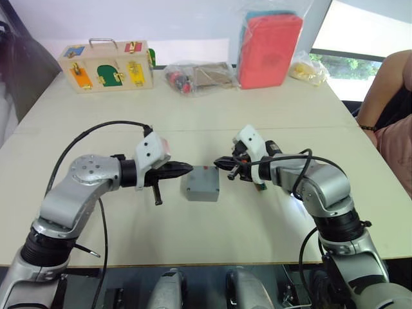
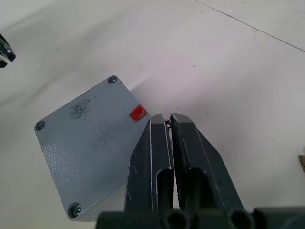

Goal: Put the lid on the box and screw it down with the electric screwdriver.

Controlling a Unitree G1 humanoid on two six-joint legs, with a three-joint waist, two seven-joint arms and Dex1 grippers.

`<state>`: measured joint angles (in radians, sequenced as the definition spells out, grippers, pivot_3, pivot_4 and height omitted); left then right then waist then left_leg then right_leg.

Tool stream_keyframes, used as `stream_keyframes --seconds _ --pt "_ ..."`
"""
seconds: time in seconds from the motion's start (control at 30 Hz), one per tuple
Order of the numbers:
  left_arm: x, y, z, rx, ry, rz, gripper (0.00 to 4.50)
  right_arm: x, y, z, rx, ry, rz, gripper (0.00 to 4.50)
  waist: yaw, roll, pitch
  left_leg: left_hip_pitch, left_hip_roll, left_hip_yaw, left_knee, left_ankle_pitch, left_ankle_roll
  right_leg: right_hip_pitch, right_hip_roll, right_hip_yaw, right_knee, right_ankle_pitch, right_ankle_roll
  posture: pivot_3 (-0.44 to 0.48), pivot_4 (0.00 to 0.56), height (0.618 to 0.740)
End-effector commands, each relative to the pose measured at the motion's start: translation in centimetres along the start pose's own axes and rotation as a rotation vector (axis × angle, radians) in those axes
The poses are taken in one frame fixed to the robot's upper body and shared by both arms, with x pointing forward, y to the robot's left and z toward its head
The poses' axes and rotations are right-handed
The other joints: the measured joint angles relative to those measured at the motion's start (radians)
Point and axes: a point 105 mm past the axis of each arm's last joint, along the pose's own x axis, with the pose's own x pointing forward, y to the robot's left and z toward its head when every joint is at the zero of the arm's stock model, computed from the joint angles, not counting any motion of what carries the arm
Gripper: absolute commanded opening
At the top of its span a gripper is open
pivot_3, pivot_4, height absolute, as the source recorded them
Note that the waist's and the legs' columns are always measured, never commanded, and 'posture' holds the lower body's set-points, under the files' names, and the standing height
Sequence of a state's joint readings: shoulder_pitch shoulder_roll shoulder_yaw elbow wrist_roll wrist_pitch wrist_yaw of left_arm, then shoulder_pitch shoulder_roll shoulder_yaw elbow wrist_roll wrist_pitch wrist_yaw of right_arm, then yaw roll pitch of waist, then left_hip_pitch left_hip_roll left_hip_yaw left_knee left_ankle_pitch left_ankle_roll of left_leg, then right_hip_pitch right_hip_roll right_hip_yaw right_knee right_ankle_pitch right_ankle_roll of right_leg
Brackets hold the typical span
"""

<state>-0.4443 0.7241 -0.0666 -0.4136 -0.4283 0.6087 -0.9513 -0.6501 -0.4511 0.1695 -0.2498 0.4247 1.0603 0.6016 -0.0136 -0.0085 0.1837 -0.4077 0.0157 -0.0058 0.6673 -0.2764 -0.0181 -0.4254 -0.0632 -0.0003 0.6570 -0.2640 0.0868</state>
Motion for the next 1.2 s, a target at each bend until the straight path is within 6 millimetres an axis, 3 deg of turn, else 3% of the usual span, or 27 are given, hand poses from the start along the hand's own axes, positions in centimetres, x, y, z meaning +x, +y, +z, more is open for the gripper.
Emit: stream_keyframes --seconds 0.03,0.47,0.77,1.2 --pt "0.1 -0.4 0.8 0.029 -0.023 -0.012 0.0 -0.2 0.3 1.5 -0.036 -0.048 0.008 0.1 0.0 0.0 0.0 0.0 0.0 0.0 0.0 0.0 0.0 0.0 0.0 0.0 0.0 0.0 0.0 0.0 0.15 0.73" --pt "-0.5 -0.4 -0.2 0.021 -0.014 -0.013 0.0 -0.1 0.0 1.9 -0.036 -0.071 -0.016 0.1 0.0 0.0 0.0 0.0 0.0 0.0 0.0 0.0 0.0 0.0 0.0 0.0 0.0 0.0 0.0 0.0 0.15 0.73" --pt "-0.7 -0.8 -0.9 0.024 -0.016 -0.015 0.0 -0.1 0.4 0.3 -0.045 -0.008 0.003 0.1 0.0 0.0 0.0 0.0 0.0 0.0 0.0 0.0 0.0 0.0 0.0 0.0 0.0 0.0 0.0 0.0 0.15 0.73" --pt "-0.3 -0.1 1.5 0.038 -0.024 -0.025 0.0 -1.2 0.3 1.9 -0.047 -0.058 -0.004 0.1 0.0 0.0 0.0 0.0 0.0 0.0 0.0 0.0 0.0 0.0 0.0 0.0 0.0 0.0 0.0 0.0 0.15 0.73"
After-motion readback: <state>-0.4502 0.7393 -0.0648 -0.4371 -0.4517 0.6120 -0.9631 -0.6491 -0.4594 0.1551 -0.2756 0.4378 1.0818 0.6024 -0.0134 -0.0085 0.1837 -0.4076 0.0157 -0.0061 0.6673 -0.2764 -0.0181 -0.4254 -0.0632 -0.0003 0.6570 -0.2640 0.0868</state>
